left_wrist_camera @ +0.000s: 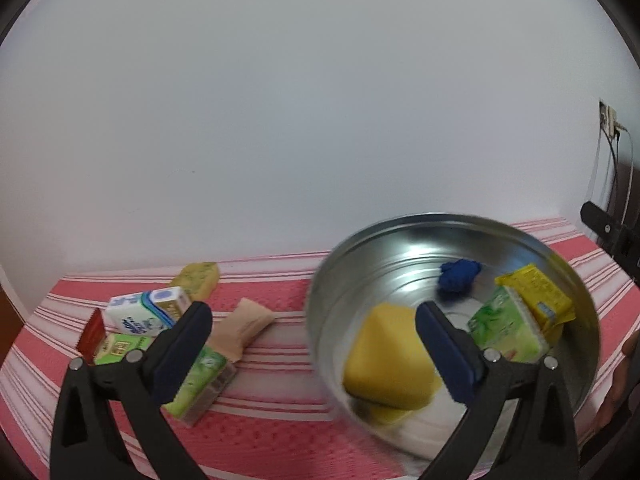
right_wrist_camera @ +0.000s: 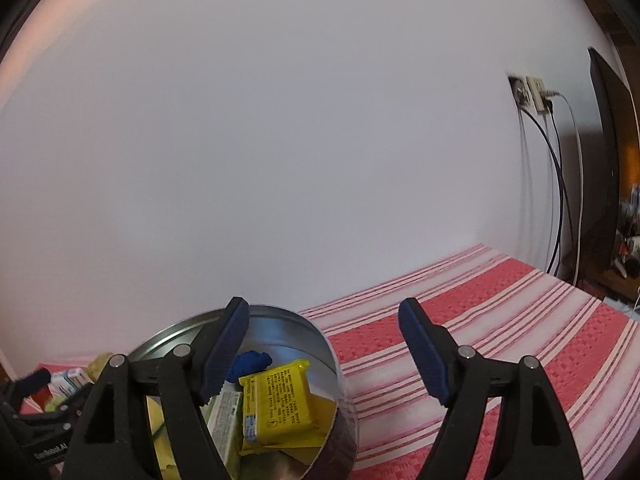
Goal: Organize objects
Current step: 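Grasp the red snack packet with the left tool while the right tool grasps a green tissue pack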
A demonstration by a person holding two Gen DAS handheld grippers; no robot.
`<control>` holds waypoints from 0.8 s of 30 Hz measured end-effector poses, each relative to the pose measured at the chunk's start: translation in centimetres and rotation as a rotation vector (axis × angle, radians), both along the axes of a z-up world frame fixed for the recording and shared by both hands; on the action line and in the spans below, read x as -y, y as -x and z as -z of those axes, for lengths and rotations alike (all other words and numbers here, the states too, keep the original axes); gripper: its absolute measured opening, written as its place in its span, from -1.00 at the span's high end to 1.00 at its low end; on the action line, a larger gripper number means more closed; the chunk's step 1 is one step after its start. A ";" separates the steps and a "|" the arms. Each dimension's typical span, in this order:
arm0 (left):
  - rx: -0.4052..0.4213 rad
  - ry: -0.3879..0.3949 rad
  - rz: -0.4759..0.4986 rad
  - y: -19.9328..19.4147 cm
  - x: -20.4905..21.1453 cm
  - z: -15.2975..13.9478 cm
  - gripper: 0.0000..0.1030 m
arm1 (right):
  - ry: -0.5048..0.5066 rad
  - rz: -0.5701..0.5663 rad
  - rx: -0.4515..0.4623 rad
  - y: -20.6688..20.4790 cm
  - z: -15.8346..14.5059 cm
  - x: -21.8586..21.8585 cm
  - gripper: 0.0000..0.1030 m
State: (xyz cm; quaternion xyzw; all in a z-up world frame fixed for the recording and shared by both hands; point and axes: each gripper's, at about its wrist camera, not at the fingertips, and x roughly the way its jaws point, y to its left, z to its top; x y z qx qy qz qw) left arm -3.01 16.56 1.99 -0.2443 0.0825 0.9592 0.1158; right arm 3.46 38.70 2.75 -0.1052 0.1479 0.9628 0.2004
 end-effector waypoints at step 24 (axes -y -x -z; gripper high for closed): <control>0.055 0.016 -0.159 3.7 13.6 2.5 -0.99 | -0.083 -0.081 0.021 -0.2 -0.7 12.1 -0.53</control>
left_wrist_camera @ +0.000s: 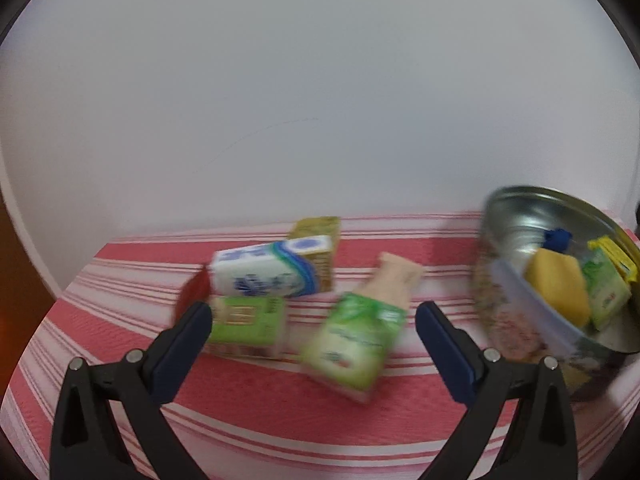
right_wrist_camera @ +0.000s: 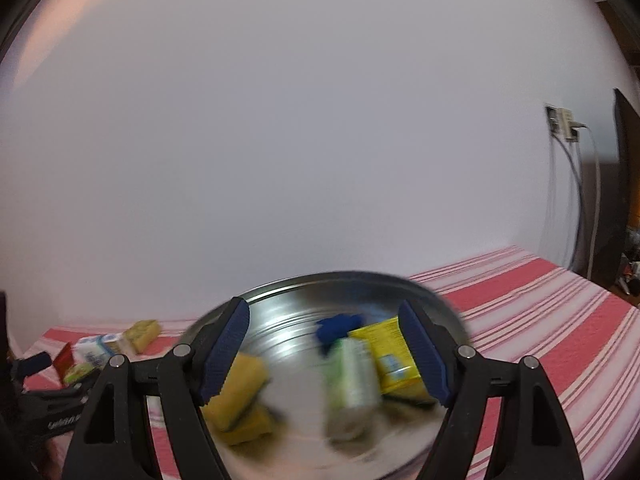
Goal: Organize objects
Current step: 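Grasp the red snack packet with the left tool while the right tool grasps a green tissue pack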
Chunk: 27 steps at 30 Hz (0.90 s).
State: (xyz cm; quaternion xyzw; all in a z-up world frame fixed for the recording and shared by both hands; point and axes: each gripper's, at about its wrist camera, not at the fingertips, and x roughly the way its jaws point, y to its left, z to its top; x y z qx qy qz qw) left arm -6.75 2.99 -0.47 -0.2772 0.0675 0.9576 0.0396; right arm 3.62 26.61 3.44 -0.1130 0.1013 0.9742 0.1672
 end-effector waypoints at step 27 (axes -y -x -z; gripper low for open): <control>0.356 -0.157 -0.241 11.9 15.3 5.7 -0.49 | 0.089 -0.386 0.354 9.1 3.9 18.9 -0.53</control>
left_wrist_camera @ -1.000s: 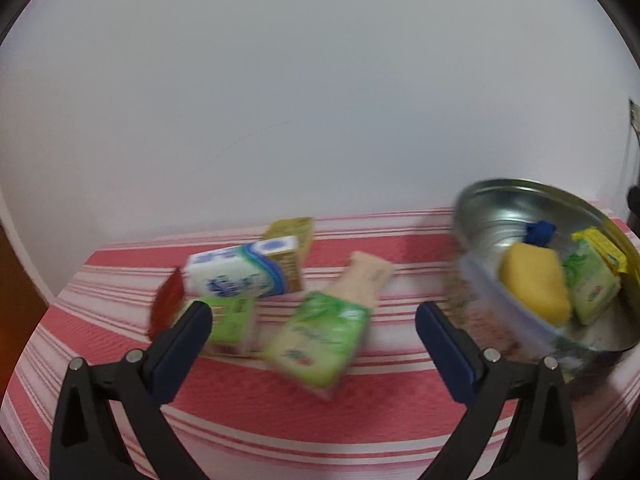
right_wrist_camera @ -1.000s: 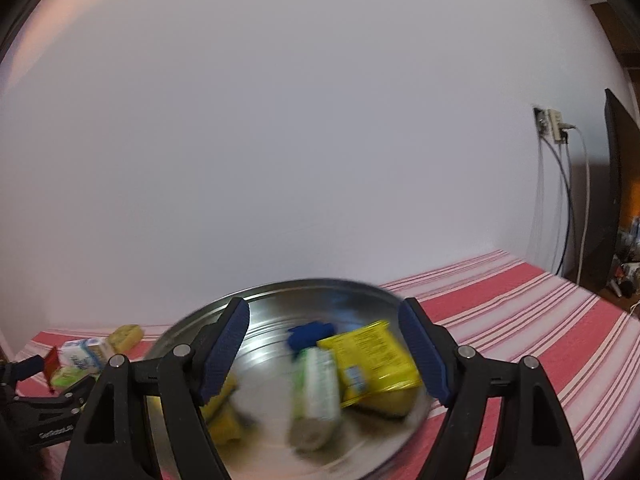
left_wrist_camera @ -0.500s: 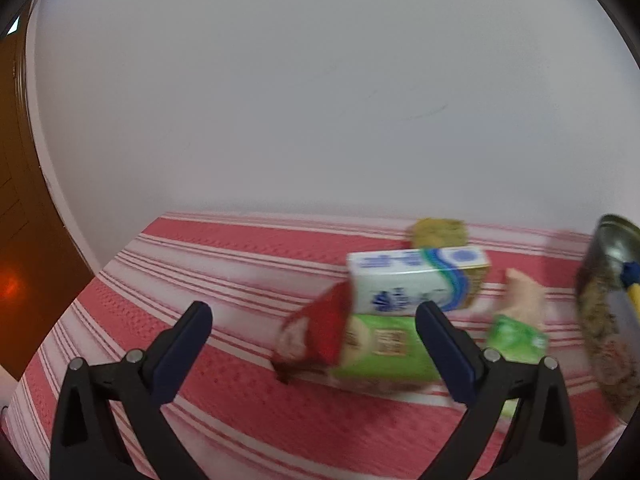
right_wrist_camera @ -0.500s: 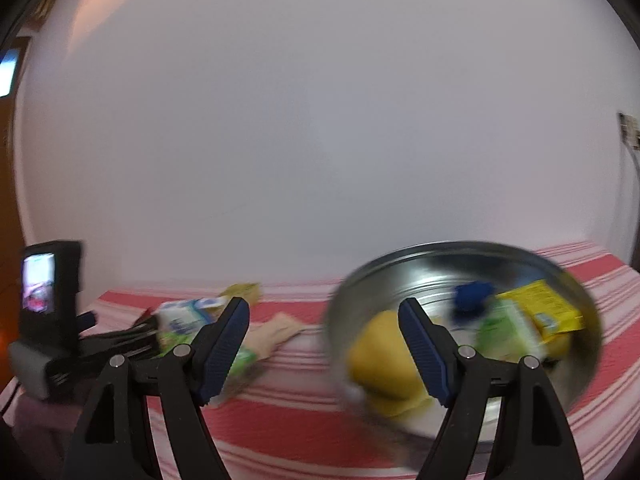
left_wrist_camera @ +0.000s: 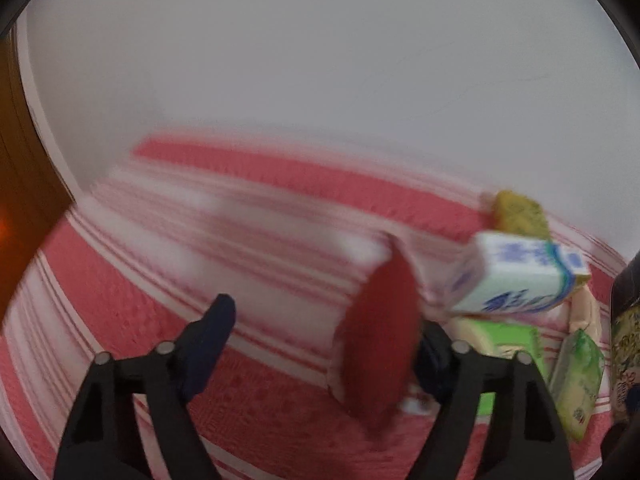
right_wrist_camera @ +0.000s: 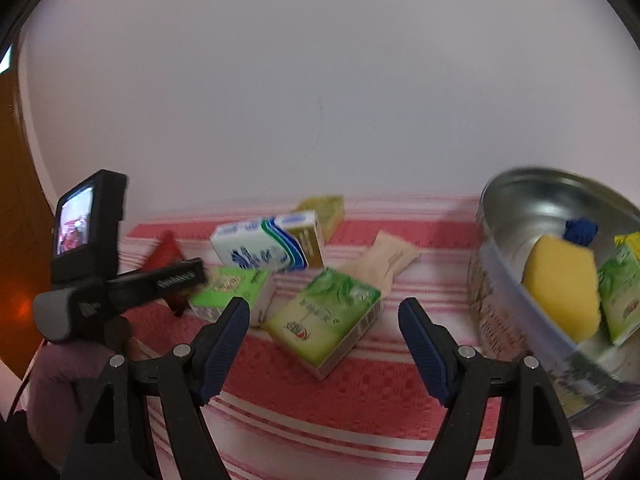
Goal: Organize objects
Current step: 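Grasp the red snack packet with the left tool while the right tool grasps a green tissue pack, then carry the red packet and green tissue pack with both tools over the tin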
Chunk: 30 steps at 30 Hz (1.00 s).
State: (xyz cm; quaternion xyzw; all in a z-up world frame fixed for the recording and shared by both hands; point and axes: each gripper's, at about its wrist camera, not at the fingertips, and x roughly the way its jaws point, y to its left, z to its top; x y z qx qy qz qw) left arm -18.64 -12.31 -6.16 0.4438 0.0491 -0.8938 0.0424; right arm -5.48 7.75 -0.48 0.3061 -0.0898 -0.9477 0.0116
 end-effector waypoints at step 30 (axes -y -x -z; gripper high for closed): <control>-0.099 0.032 0.152 -2.2 -0.4 -1.7 0.51 | 0.178 -0.097 0.112 4.1 1.6 -3.3 -0.07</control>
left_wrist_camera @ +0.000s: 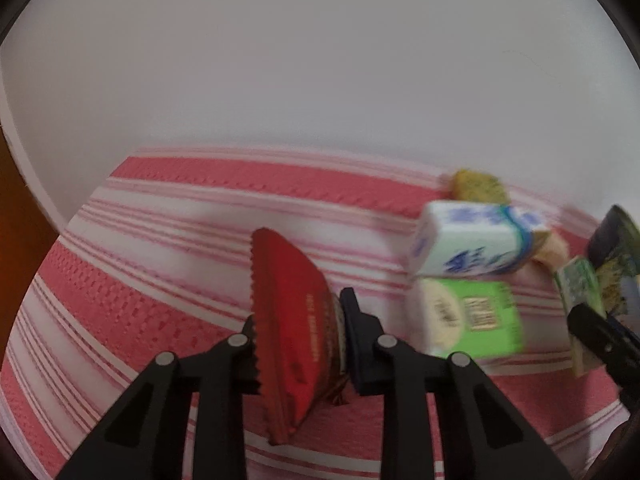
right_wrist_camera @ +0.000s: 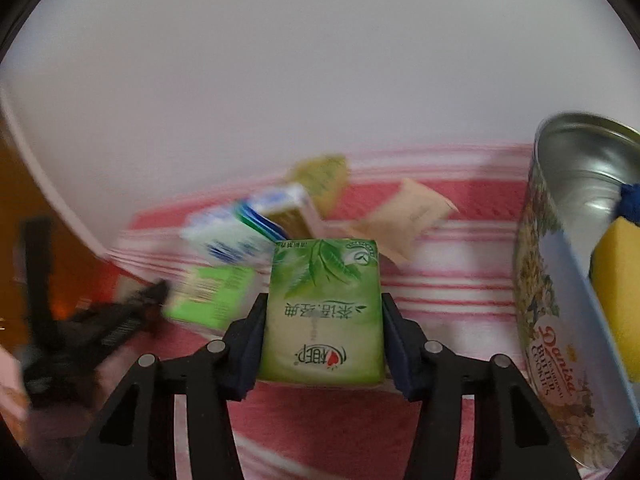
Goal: Organize objects
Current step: 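Carry the red packet and green tissue pack with both tools over the tin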
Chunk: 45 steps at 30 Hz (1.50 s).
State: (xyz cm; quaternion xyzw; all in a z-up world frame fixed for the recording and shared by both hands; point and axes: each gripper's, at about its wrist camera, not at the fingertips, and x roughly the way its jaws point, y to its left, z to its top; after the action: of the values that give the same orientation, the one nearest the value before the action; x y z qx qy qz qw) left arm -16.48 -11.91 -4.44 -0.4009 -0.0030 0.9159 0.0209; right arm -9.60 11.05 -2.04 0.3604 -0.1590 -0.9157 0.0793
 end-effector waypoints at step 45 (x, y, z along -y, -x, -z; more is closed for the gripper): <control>-0.317 0.007 0.118 -8.0 -10.3 -4.1 0.51 | -0.221 0.165 -0.395 -8.6 -4.6 -6.4 -0.07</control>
State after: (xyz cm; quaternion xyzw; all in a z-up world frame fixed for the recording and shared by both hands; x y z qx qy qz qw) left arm -8.48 -1.63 -0.37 -0.2507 0.0270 0.9649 0.0733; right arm -0.97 17.42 2.55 0.1664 -0.0682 -0.9837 -0.0063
